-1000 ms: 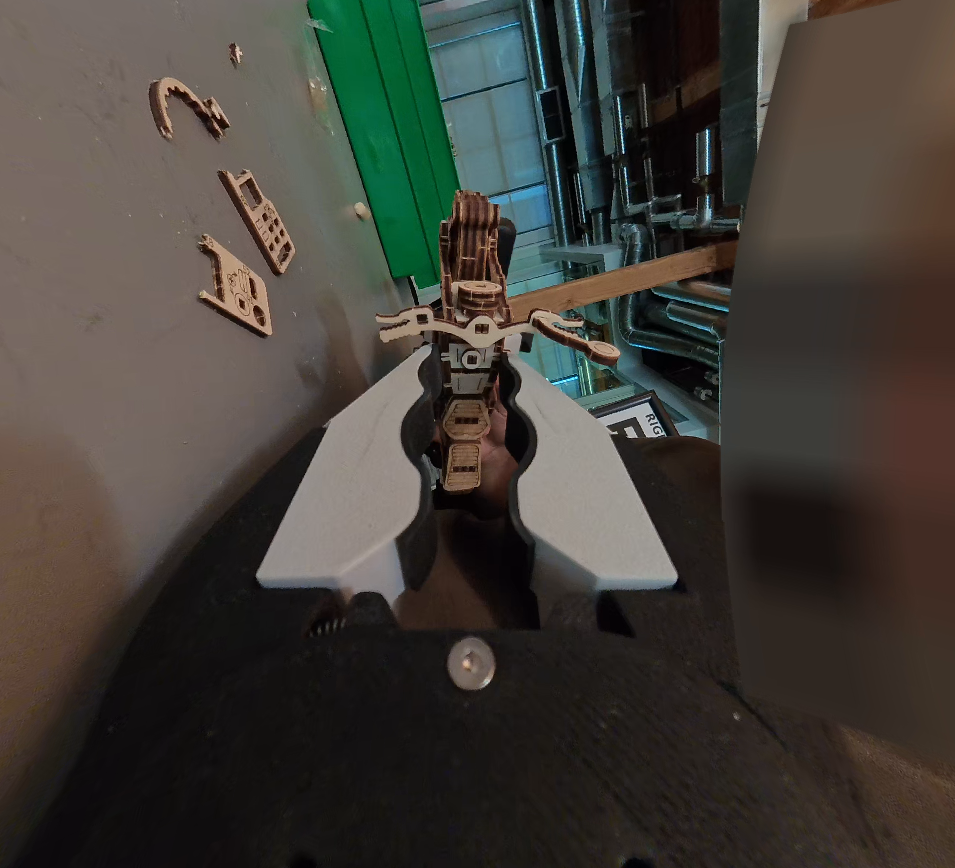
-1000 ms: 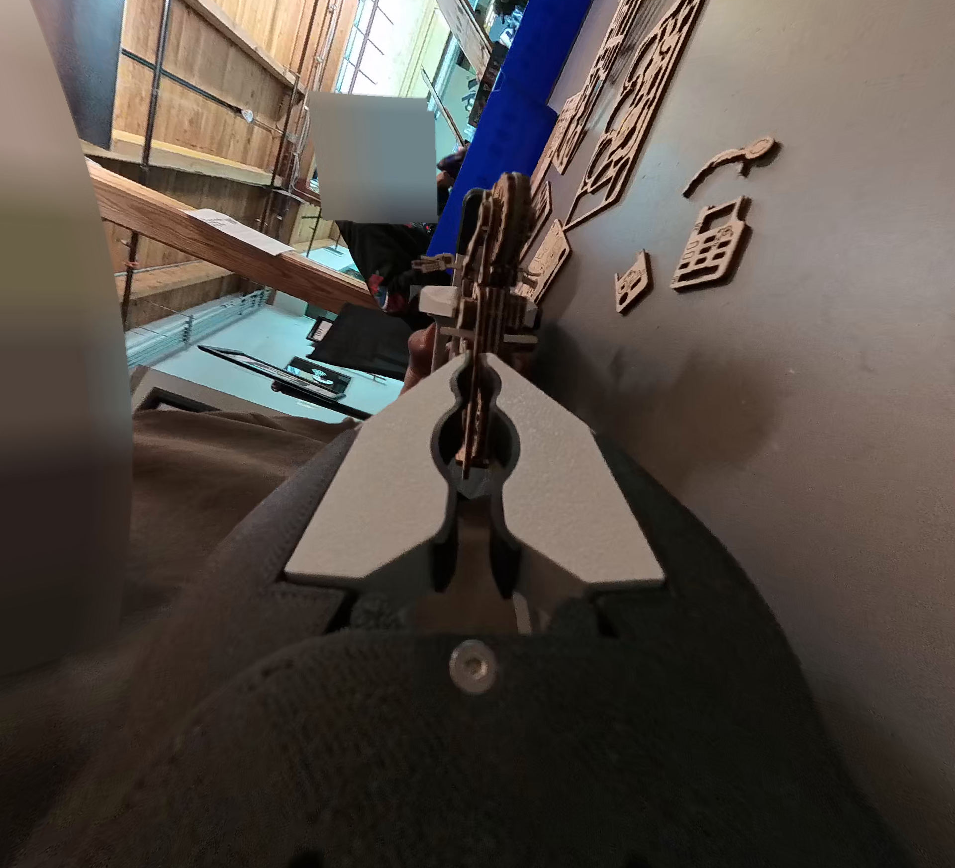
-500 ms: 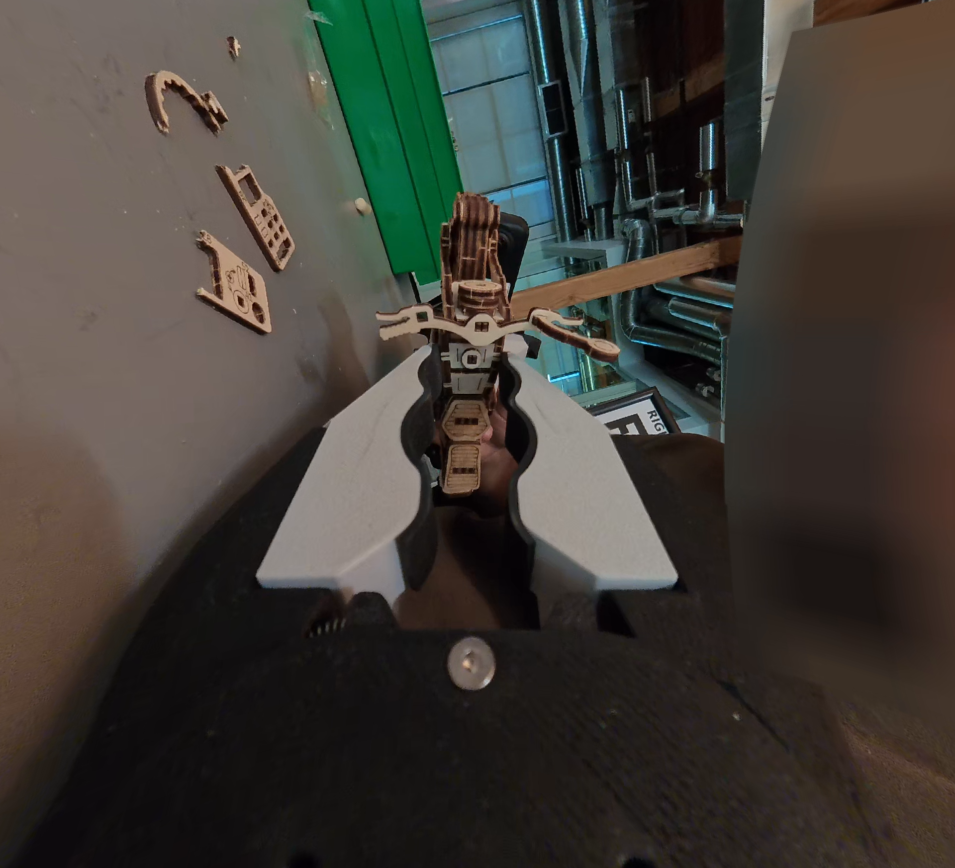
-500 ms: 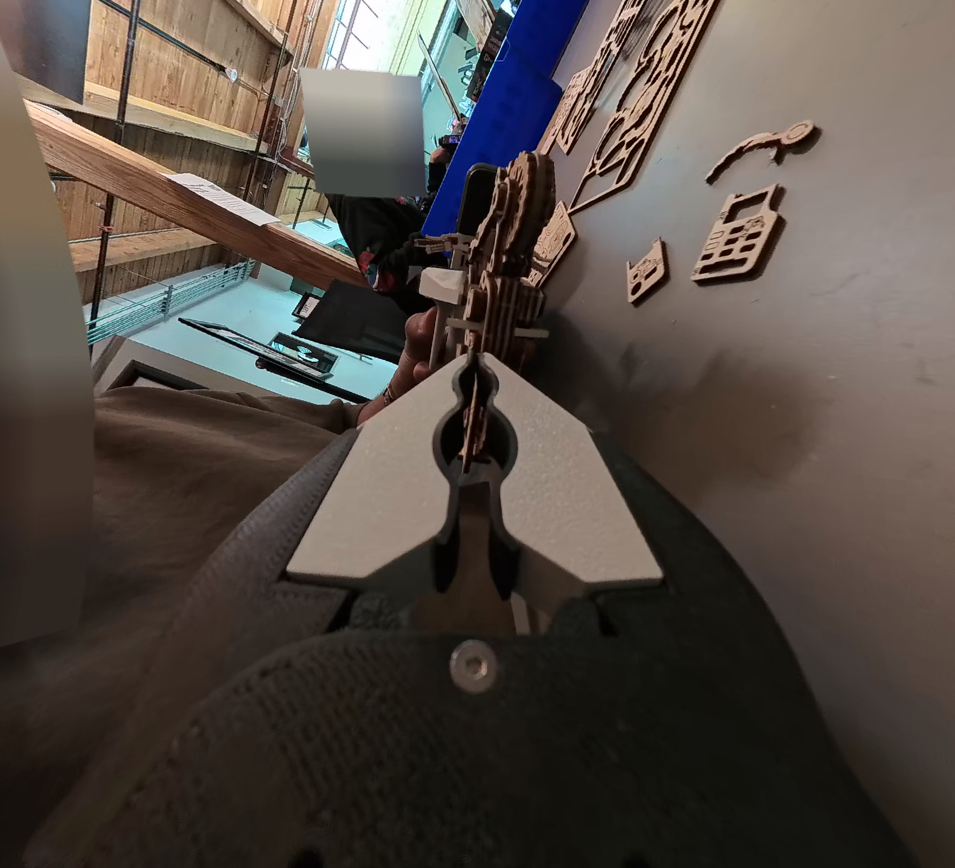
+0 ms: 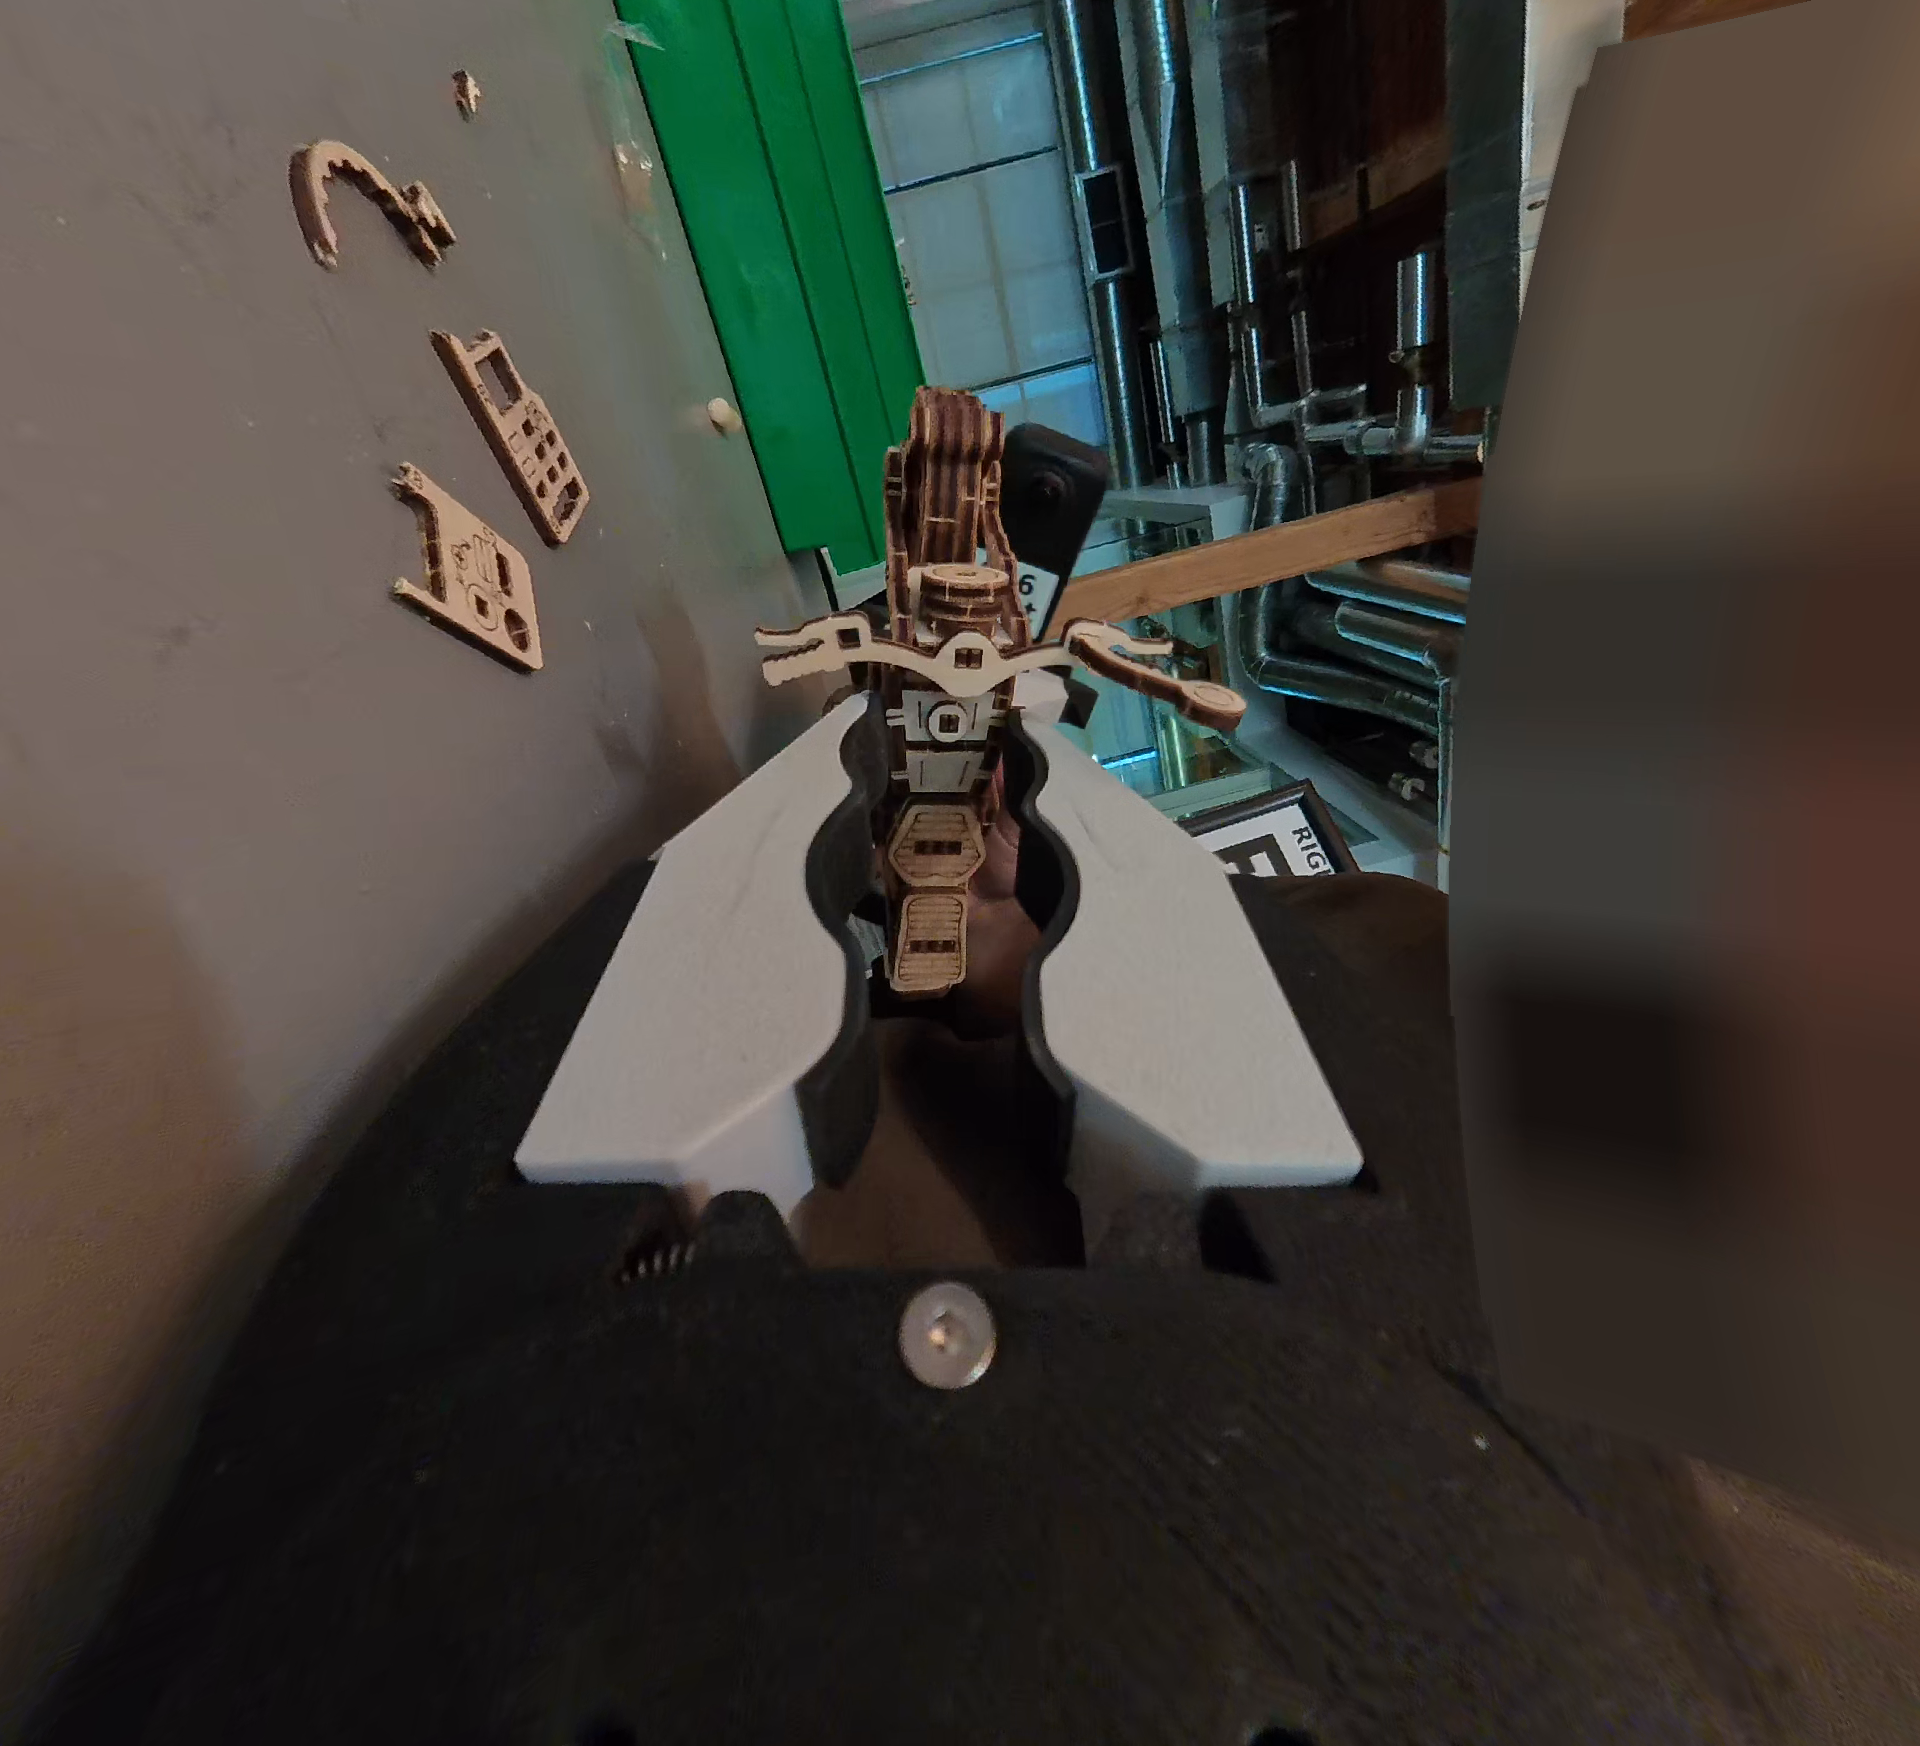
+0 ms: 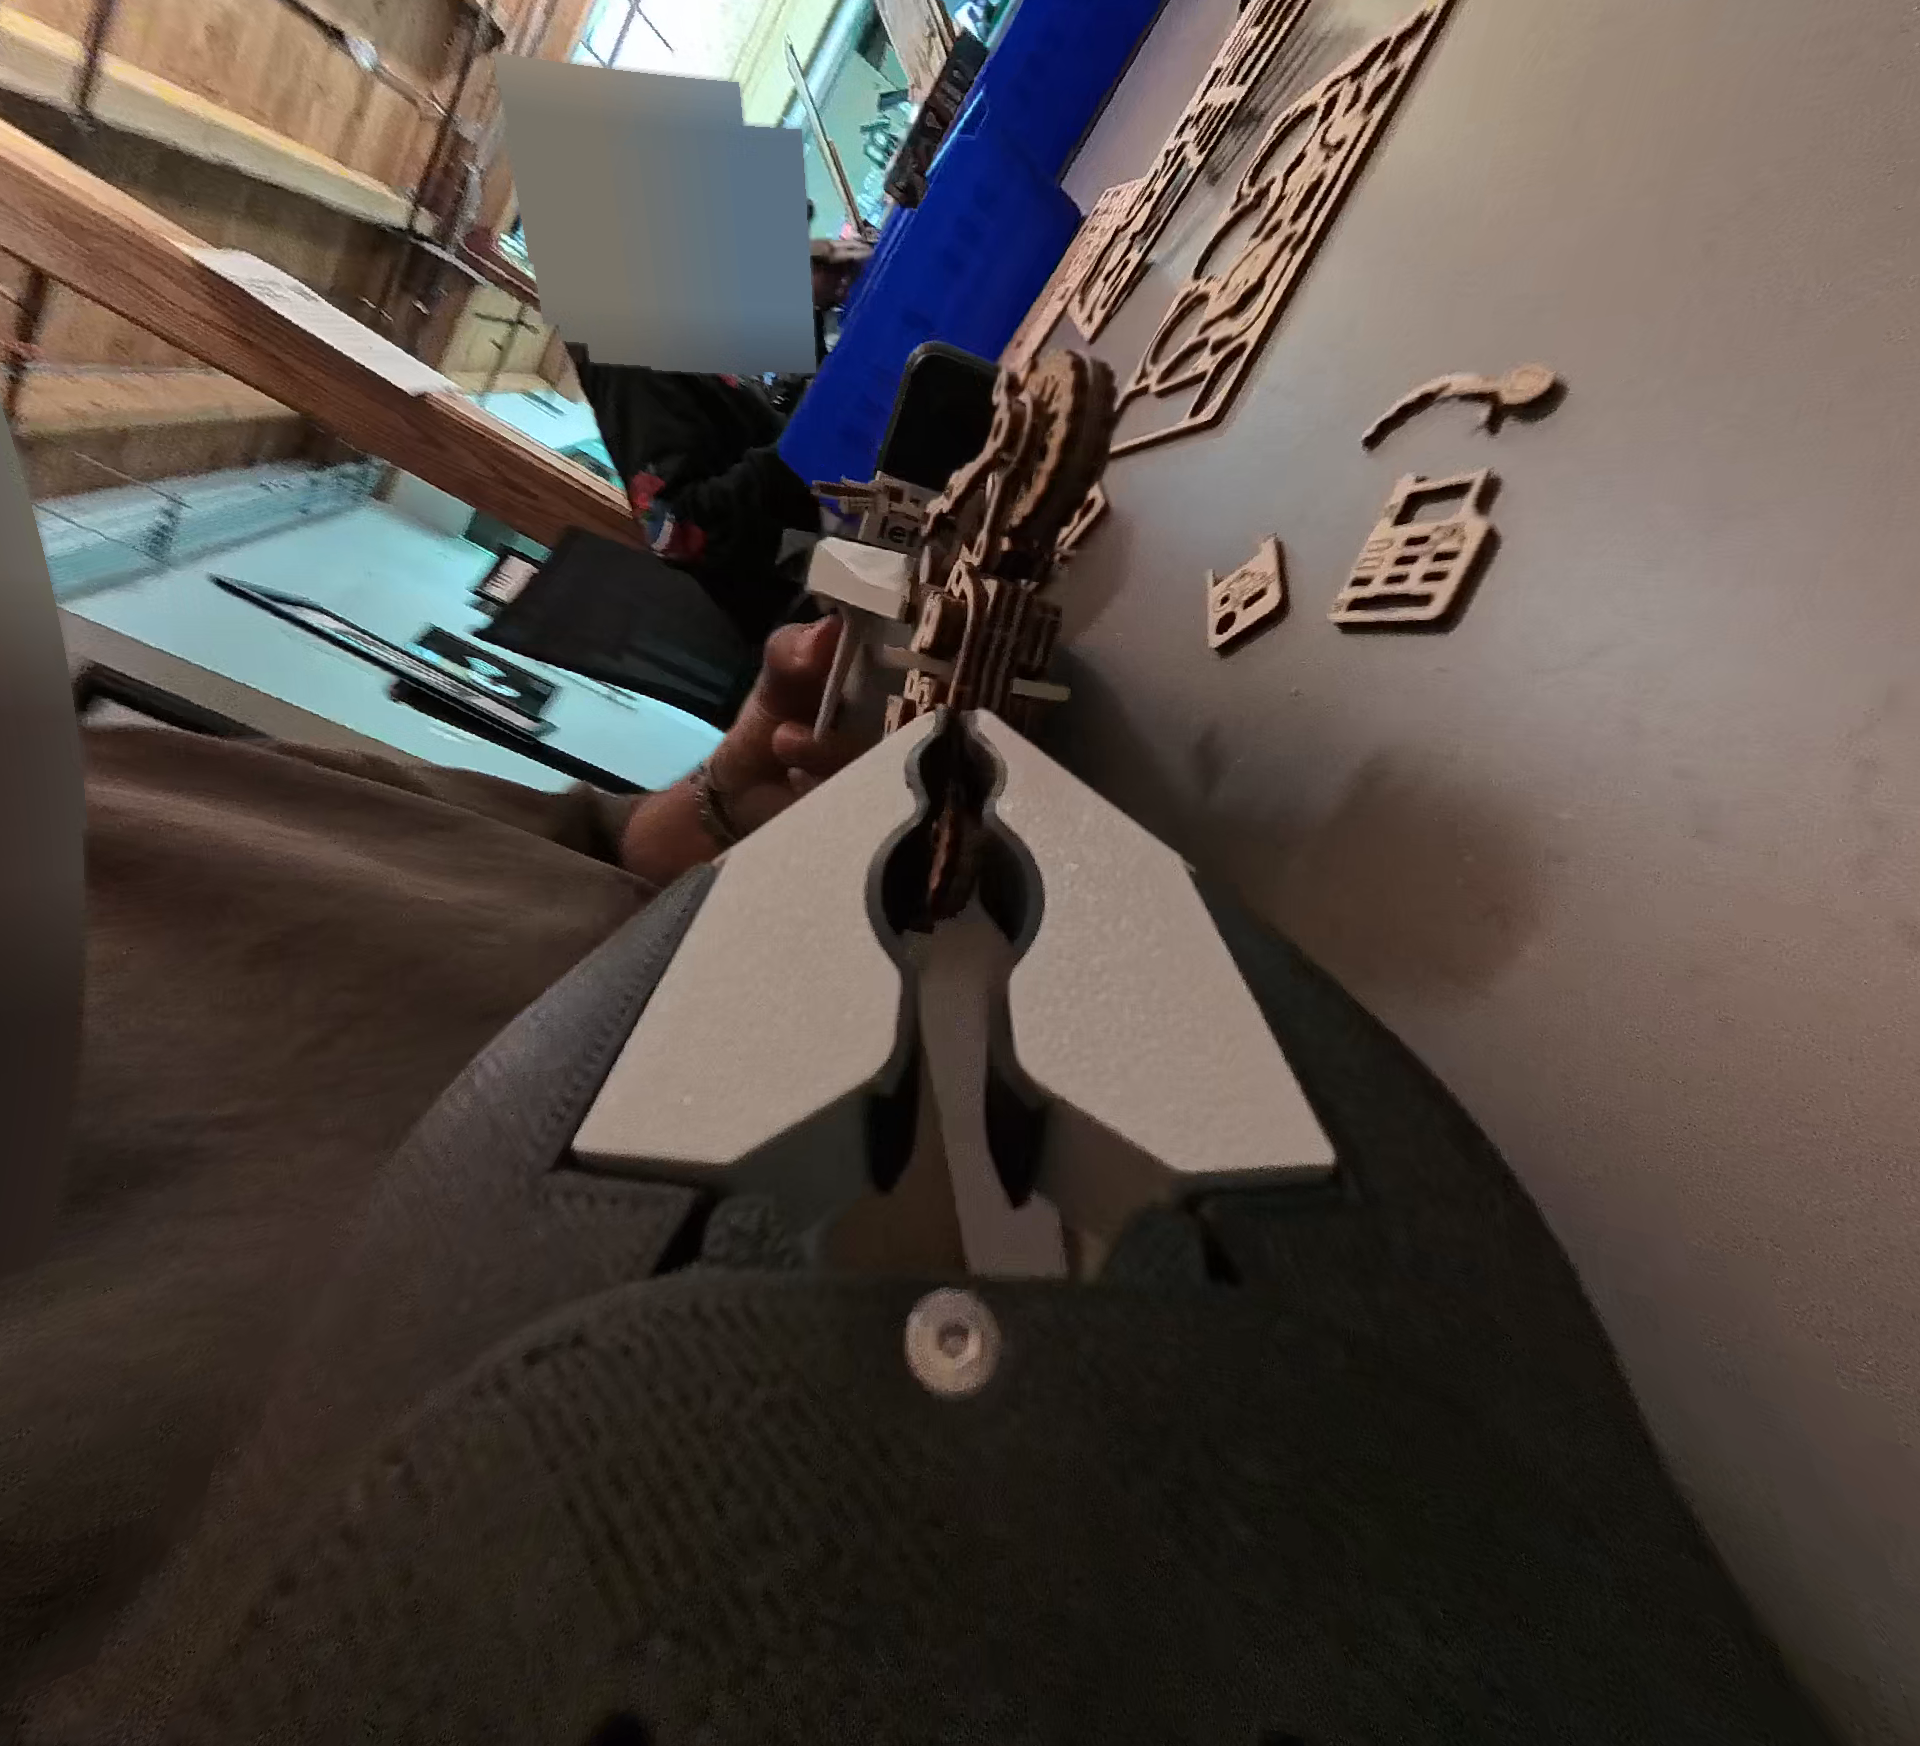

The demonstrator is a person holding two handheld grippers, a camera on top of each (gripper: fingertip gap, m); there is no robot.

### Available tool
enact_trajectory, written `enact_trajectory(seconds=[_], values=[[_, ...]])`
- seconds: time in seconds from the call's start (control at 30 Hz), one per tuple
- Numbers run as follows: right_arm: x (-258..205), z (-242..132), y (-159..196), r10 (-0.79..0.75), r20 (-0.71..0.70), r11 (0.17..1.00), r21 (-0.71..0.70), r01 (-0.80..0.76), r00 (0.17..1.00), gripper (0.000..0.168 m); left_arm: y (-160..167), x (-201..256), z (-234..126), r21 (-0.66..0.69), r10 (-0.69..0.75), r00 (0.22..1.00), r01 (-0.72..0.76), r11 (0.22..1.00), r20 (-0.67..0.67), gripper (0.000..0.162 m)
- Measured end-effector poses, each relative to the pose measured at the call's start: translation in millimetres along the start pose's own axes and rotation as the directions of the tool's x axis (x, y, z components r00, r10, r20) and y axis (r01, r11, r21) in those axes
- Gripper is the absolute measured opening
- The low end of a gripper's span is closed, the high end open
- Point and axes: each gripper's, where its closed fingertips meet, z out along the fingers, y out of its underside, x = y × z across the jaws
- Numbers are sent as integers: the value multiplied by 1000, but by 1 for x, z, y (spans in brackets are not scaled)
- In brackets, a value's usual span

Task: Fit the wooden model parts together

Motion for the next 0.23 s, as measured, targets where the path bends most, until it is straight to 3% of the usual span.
enact_trajectory(seconds=[0.23], values=[[-9,2,3,-239,-50,970,-53,237,970,0,-2,1,-1,8,-14,1000,15,1000,-13,20]])
